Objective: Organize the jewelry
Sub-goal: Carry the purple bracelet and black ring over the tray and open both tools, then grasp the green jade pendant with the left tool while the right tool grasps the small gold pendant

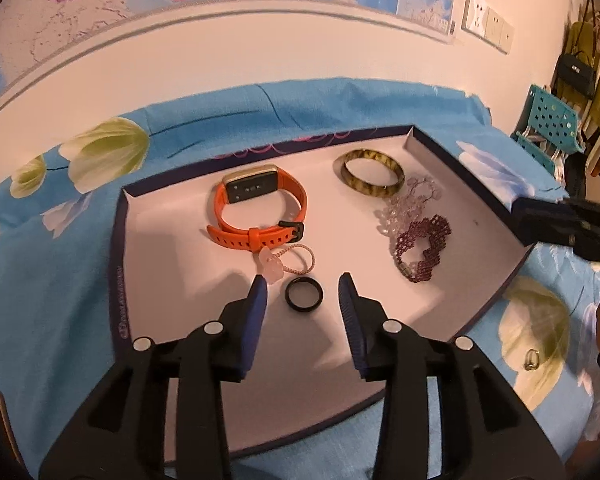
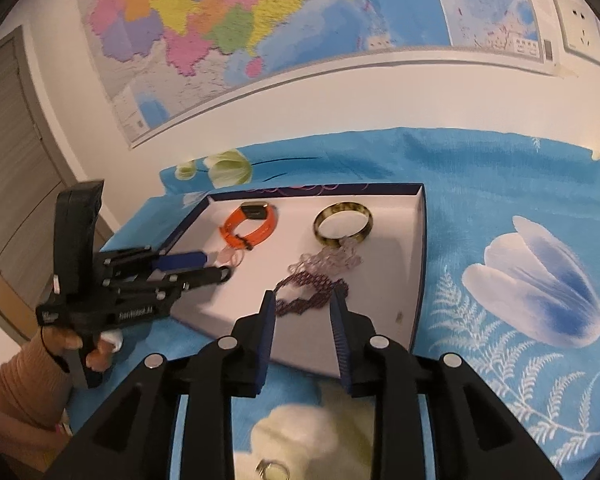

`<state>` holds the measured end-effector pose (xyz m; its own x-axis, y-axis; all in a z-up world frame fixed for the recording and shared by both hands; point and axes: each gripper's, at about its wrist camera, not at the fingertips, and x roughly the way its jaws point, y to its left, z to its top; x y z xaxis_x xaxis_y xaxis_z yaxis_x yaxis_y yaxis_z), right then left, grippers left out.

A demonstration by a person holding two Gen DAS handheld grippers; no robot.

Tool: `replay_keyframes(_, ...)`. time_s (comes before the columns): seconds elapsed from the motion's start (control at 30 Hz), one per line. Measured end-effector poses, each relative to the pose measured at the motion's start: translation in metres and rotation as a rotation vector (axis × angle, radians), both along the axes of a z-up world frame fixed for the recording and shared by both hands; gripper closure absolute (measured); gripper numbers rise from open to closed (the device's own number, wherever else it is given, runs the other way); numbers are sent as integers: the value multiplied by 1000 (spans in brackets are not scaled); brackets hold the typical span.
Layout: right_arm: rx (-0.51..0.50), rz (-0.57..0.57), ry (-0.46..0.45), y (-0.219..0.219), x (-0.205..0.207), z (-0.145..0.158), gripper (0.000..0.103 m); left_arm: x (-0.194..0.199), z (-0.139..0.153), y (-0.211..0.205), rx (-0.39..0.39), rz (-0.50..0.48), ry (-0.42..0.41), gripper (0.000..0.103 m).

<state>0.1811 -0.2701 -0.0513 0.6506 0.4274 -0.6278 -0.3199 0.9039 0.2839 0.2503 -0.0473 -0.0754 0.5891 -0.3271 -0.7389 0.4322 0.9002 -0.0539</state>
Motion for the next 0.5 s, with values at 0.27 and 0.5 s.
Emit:
replay_keyframes(0.27,-44,63,6,12,-38,-6,69,-36,24,19,-44,16,-72,59)
replay_keyframes(0.5,-69,141,30,39,-63,-16,69,-78,22,32,-58,-26,-76,58)
